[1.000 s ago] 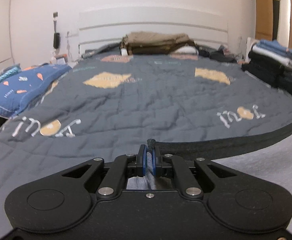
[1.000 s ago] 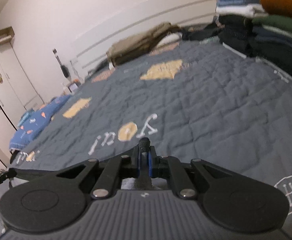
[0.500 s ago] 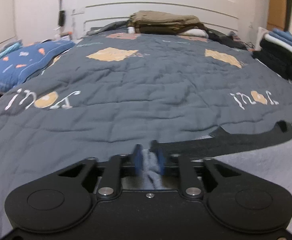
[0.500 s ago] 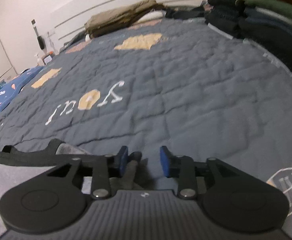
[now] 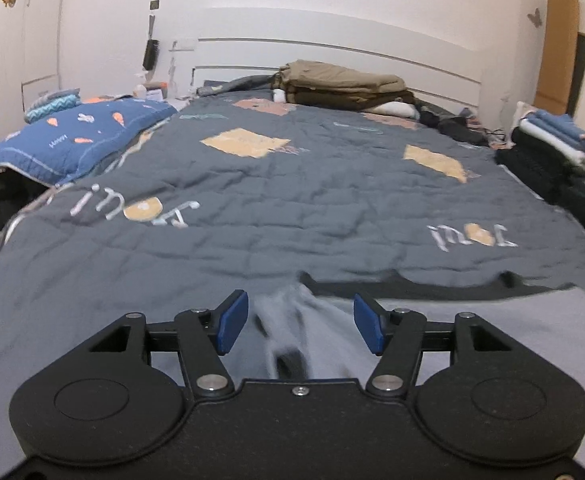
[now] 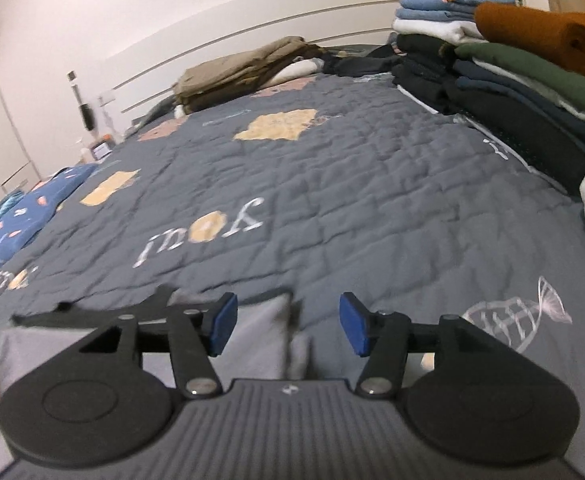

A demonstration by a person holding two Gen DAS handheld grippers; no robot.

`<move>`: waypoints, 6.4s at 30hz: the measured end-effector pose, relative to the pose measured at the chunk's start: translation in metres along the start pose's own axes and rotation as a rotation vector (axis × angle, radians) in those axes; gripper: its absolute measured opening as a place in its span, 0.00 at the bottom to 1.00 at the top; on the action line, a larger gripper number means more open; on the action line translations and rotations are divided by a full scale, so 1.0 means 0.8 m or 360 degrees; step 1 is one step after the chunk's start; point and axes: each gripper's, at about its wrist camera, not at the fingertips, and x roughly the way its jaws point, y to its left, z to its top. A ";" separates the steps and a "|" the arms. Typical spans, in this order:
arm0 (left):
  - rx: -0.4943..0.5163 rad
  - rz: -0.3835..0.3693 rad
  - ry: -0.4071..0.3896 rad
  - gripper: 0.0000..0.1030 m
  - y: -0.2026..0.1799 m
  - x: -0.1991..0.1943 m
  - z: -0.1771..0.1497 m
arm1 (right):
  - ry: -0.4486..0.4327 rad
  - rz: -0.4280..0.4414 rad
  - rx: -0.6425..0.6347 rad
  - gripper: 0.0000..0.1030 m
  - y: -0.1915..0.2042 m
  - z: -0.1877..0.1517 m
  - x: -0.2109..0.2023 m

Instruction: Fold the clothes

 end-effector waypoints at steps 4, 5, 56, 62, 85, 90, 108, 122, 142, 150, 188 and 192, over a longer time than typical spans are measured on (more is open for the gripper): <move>-0.0120 -0.0067 -0.0009 0.57 -0.018 -0.034 -0.028 | -0.0002 0.0084 0.0013 0.57 0.027 -0.026 -0.038; -0.0156 -0.0085 -0.0013 0.57 -0.020 -0.041 -0.035 | 0.0003 0.0091 0.0002 0.57 0.033 -0.033 -0.044; -0.1367 -0.0053 0.0198 0.67 0.037 -0.088 -0.202 | 0.0305 0.0316 0.0990 0.58 0.007 -0.218 -0.114; -0.1358 -0.0076 0.0222 0.67 0.028 -0.077 -0.201 | 0.0299 0.0281 0.1087 0.58 0.002 -0.226 -0.095; -0.1479 -0.0094 0.0174 0.08 0.043 -0.062 -0.201 | 0.0013 0.0351 0.1391 0.07 -0.030 -0.217 -0.068; -0.1497 -0.0097 0.0118 0.06 0.045 -0.081 -0.197 | -0.0094 0.0431 0.1420 0.05 -0.033 -0.207 -0.090; -0.1208 -0.0116 0.0294 0.05 0.016 -0.171 -0.228 | 0.0001 0.0413 0.1412 0.04 -0.061 -0.237 -0.195; -0.0596 0.0335 0.0289 0.35 -0.025 -0.203 -0.220 | 0.0004 -0.0225 0.0564 0.18 -0.016 -0.216 -0.225; -0.0125 0.0079 -0.0135 0.62 -0.045 -0.143 -0.098 | -0.0036 0.0052 0.0040 0.37 0.027 -0.074 -0.141; 0.0008 0.0102 -0.0102 0.62 -0.058 -0.067 -0.072 | 0.0000 0.0090 -0.0100 0.38 0.053 -0.030 -0.074; -0.0129 0.0006 0.0291 0.42 -0.020 0.063 -0.073 | 0.0208 0.0038 -0.0153 0.46 -0.017 -0.045 0.000; -0.0113 0.0005 0.0302 0.42 -0.021 0.064 -0.074 | 0.0242 0.0013 -0.0156 0.47 -0.012 -0.054 0.017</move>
